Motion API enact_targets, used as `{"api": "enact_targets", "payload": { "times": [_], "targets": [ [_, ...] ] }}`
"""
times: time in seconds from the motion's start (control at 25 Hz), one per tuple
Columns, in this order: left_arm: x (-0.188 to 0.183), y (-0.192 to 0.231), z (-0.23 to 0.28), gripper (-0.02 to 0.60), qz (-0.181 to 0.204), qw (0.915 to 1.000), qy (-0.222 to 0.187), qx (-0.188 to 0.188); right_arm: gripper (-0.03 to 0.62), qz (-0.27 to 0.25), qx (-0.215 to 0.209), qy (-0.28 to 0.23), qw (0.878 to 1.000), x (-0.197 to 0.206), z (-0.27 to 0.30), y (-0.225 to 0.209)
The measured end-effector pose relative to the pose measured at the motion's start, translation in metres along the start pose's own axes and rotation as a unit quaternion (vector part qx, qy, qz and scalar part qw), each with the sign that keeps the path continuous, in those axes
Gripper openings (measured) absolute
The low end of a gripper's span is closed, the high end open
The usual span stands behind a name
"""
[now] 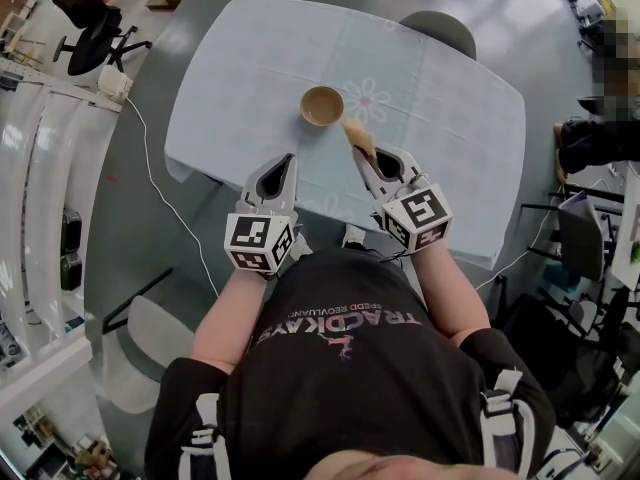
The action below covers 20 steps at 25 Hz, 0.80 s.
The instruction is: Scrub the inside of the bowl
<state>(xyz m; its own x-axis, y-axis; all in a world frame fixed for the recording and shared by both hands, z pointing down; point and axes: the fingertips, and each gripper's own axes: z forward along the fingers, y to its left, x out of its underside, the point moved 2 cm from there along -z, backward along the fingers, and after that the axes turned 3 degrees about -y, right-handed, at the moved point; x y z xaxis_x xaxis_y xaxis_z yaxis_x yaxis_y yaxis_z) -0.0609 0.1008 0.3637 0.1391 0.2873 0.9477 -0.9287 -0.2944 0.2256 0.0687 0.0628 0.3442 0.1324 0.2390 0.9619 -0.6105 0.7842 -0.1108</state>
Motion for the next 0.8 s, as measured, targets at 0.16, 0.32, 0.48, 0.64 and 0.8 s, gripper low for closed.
{"api": "enact_targets", "payload": {
  "times": [0.16, 0.32, 0.48, 0.64, 0.8],
  "targets": [
    [-0.001, -0.001, 0.001, 0.015, -0.001, 1.0000, 0.001, 0.001, 0.032, 0.000, -0.001, 0.001, 1.000, -0.002, -0.001, -0.001],
    [0.000, -0.004, 0.002, 0.015, -0.002, 1.0000, 0.001, 0.000, 0.032, -0.001, -0.001, 0.001, 1.000, -0.001, -0.003, -0.002],
    [0.001, -0.007, 0.004, 0.015, -0.002, 1.0000, 0.001, 0.001, 0.032, 0.001, -0.002, 0.001, 1.000, 0.000, -0.005, -0.005],
    [0.001, -0.007, 0.002, 0.015, -0.003, 1.0000, 0.001, -0.001, 0.032, 0.000, -0.004, 0.000, 1.000, -0.001, -0.005, -0.003],
    [0.001, -0.010, 0.001, 0.015, -0.003, 1.0000, -0.001, -0.001, 0.032, -0.002, -0.005, -0.002, 1.000, -0.001, -0.008, -0.003]
  ]
}}
